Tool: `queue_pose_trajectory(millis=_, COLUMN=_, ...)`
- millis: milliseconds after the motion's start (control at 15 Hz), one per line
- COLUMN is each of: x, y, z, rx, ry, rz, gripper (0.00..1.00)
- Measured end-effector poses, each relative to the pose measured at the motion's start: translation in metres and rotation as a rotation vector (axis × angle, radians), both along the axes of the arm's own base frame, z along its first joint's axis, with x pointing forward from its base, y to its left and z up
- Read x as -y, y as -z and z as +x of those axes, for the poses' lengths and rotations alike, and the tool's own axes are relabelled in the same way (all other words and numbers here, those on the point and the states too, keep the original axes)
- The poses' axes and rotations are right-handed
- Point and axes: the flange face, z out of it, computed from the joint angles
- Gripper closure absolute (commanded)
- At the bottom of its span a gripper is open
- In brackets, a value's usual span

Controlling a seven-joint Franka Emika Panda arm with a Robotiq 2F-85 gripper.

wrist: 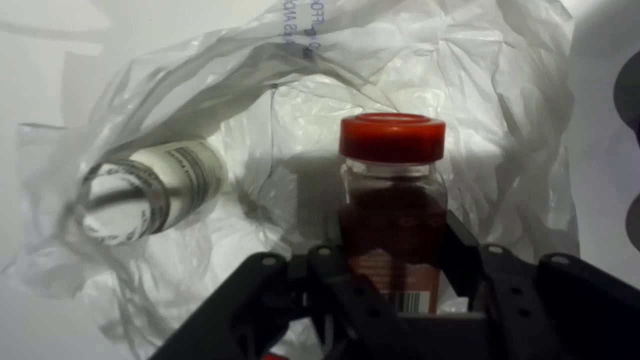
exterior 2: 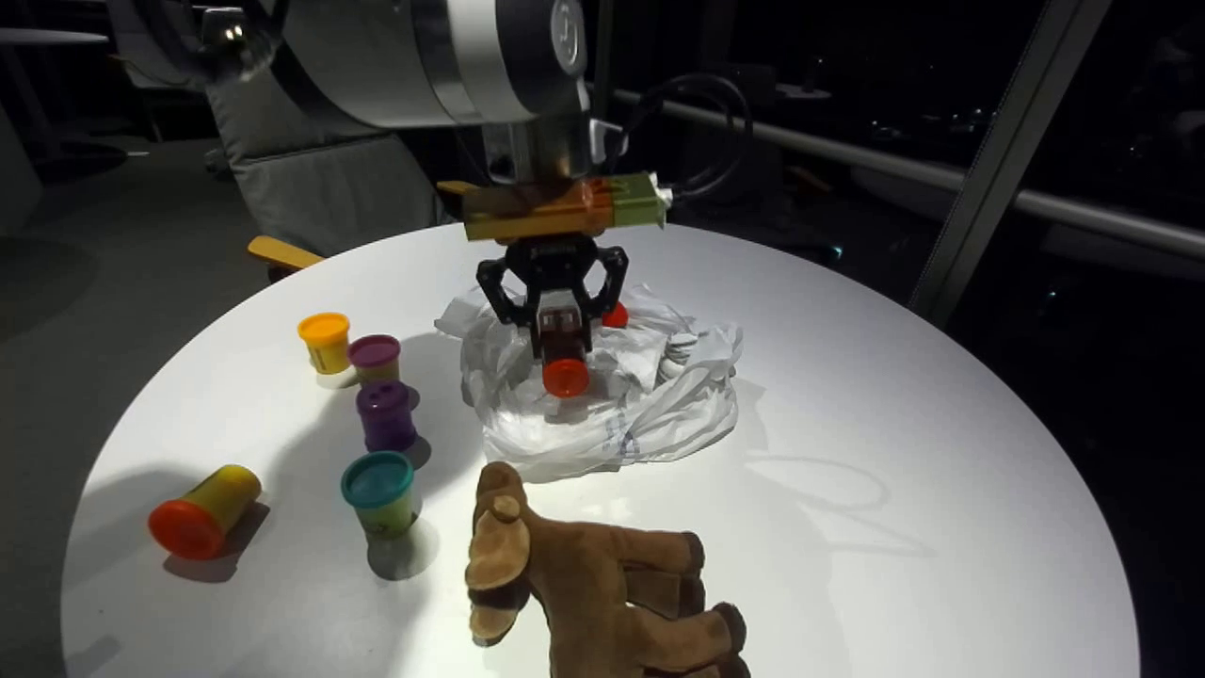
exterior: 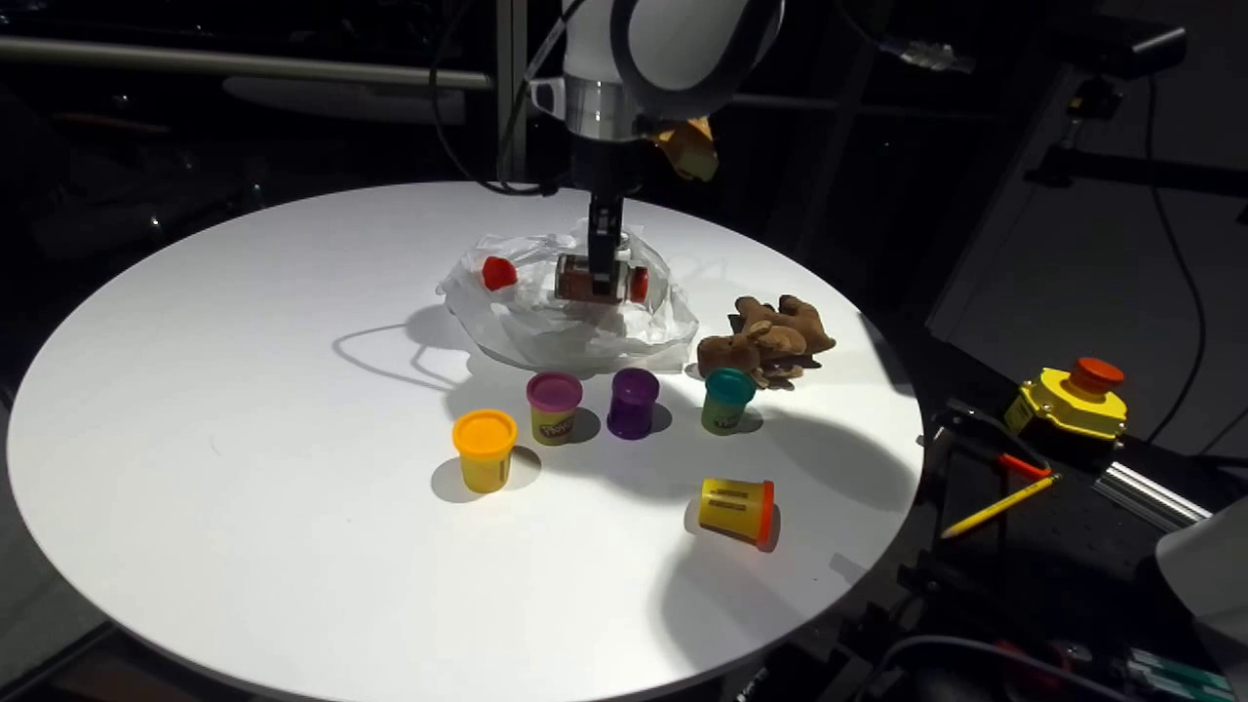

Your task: Remove all the contents from the white plastic bag one at a time and put them on the table

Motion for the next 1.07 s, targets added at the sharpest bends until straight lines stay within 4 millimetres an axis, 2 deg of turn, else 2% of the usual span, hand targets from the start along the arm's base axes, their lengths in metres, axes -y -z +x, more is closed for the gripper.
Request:
queue_pose_trajectory(millis=133, x=-0.014, y=-0.035, z=0.001, rx=0.01, ry=0.006, rz=-0.016, gripper=0.76)
queue_pose_trajectory(millis=267, x=-0.04, y=-0.065, z=-0.005, rx=0.012, ry=-0.004, rz=-0.039, gripper=0.76)
queue_pose_trajectory(millis=467, x=-0.094, y=-0.084, z=-0.03, rx=-0.001, ry=-0.041, rz=-0.082, gripper=0.76)
queue_pose_trajectory(millis=600, x=-0.13, y=-0.08, z=-0.058, rx=-0.024, ry=-0.077, rz=-0.09, gripper=0.76)
queue_pose_trajectory(millis=800, x=-0.173, y=-0.063, z=-0.11, rx=-0.073, ry=-0.136, rz=-0.097, gripper=0.76)
queue_pose_trajectory(millis=1067, x=-0.204, y=-0.04, z=-0.167, rx=-0.126, ry=-0.2, rz=-0.076, gripper=0.76)
